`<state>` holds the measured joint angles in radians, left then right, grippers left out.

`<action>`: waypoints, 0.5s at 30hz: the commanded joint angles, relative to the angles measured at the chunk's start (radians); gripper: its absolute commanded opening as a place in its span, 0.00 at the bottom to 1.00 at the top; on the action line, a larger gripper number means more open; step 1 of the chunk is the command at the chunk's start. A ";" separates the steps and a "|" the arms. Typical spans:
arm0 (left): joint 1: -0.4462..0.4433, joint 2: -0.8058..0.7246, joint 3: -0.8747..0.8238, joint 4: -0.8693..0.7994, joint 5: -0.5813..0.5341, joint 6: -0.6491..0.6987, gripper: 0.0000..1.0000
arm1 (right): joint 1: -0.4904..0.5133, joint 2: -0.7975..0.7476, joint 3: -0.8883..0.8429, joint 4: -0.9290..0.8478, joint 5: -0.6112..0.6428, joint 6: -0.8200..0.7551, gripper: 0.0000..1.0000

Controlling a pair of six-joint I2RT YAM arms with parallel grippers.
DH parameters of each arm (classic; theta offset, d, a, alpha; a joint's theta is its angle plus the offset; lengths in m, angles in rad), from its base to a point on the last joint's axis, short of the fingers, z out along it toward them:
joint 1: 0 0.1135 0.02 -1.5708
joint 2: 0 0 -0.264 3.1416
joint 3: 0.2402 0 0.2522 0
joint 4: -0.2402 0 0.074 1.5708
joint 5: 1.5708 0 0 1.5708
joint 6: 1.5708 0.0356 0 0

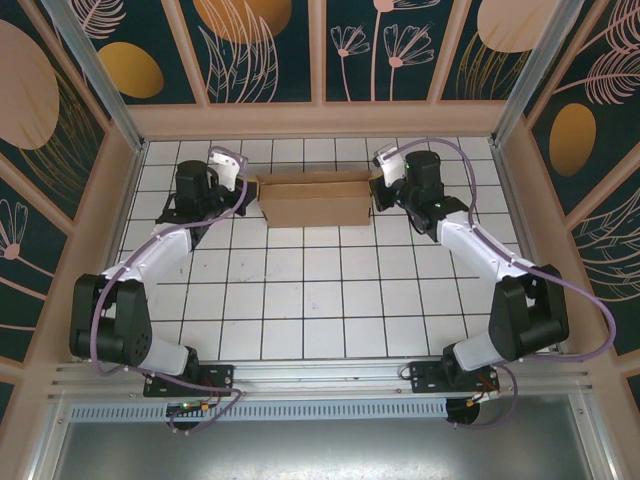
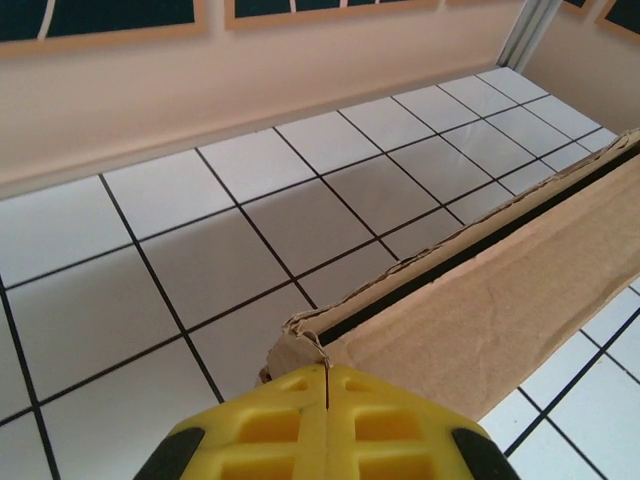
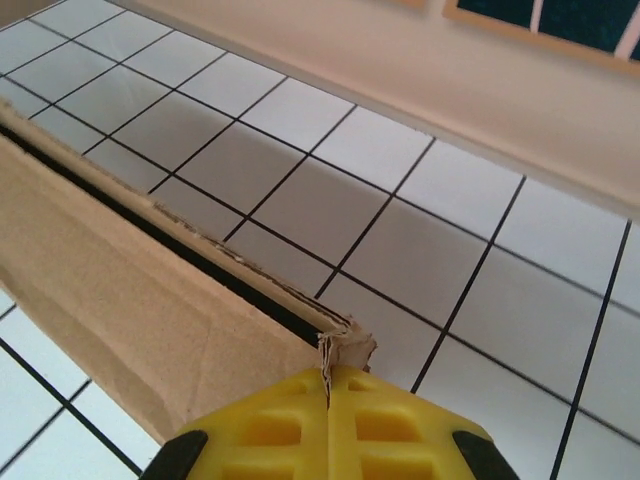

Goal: Fold the paper box

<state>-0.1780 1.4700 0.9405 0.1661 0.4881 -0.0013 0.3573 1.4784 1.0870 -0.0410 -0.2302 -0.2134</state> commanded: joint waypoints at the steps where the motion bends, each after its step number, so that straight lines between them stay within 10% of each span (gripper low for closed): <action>1: -0.020 0.022 0.026 -0.088 0.022 -0.077 0.00 | 0.009 0.076 0.143 -0.138 -0.008 0.204 0.00; 15: -0.020 0.086 0.118 -0.135 -0.013 -0.198 0.00 | -0.007 0.183 0.259 -0.297 0.000 0.307 0.00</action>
<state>-0.1799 1.5322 1.0359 0.0799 0.4622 -0.1677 0.3523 1.6543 1.3304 -0.2890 -0.2249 0.0628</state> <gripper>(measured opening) 0.050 0.043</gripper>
